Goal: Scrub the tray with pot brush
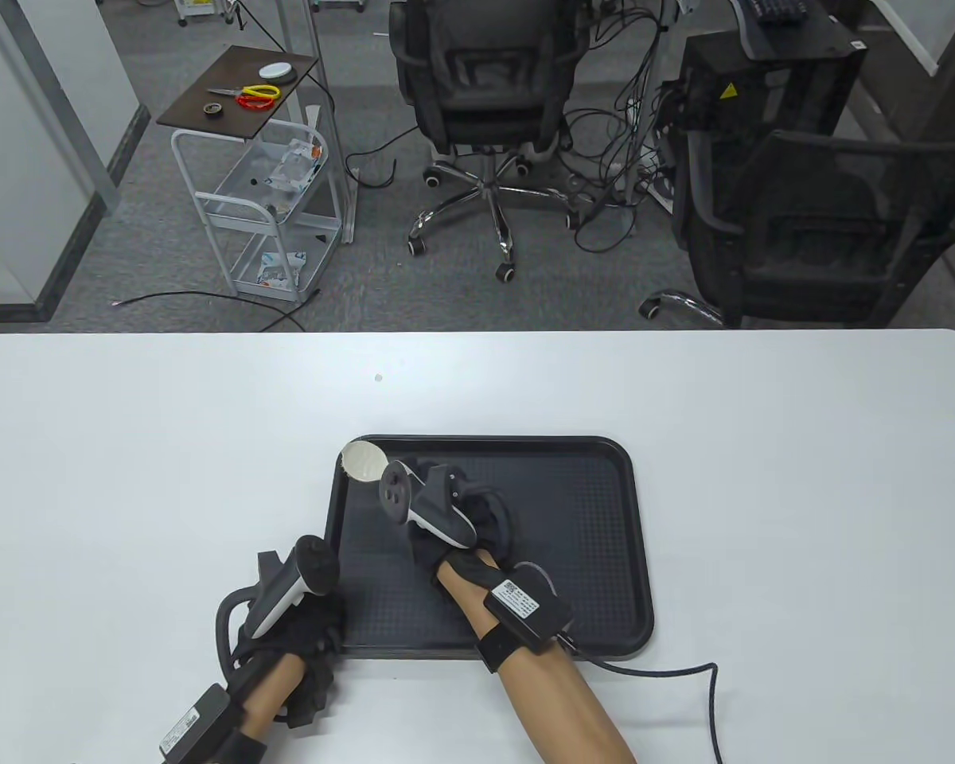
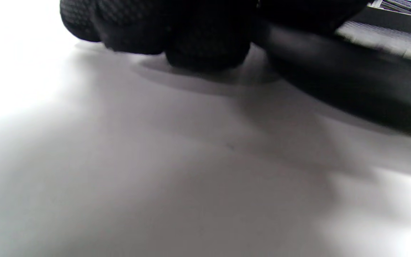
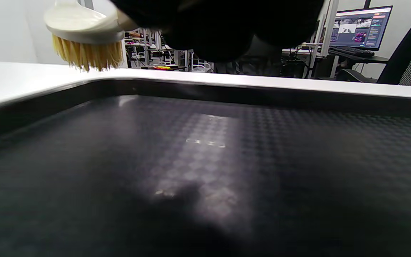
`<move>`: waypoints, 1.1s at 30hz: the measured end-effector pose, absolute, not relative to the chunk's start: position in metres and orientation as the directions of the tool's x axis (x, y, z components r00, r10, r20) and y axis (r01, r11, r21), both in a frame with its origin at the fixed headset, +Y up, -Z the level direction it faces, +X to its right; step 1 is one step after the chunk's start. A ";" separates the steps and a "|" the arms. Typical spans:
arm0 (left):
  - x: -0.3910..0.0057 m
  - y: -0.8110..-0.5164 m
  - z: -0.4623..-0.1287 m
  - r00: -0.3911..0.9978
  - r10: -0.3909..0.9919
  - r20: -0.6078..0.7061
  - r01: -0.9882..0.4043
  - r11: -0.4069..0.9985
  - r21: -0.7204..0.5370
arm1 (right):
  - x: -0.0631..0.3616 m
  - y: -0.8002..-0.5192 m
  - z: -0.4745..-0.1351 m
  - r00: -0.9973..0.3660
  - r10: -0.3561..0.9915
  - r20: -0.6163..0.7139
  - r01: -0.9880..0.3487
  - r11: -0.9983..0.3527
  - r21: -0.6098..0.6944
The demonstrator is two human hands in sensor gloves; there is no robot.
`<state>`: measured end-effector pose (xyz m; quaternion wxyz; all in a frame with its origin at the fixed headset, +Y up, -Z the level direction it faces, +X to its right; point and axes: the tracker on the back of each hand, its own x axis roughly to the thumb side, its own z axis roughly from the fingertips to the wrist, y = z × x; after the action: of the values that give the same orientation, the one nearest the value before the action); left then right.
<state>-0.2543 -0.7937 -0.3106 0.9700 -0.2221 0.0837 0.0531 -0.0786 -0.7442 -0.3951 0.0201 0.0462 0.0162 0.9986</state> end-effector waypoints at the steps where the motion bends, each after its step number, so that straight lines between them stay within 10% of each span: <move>1: -0.254 -0.794 -0.311 0.981 0.065 -0.185 -0.139 0.896 -0.423 | -0.081 -0.749 -0.399 -0.995 0.038 0.096 -0.033 -0.998 0.056; 33: -0.253 -0.796 -0.311 0.981 0.056 -0.188 -0.133 0.895 -0.427 | 0.165 -0.747 -0.386 -0.941 -0.175 -0.291 0.150 -0.983 0.107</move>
<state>-0.2532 -0.7955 -0.3114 0.9695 -0.2245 0.0858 0.0485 0.1653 -0.7467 -0.3855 -0.0825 -0.1514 0.0418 0.9841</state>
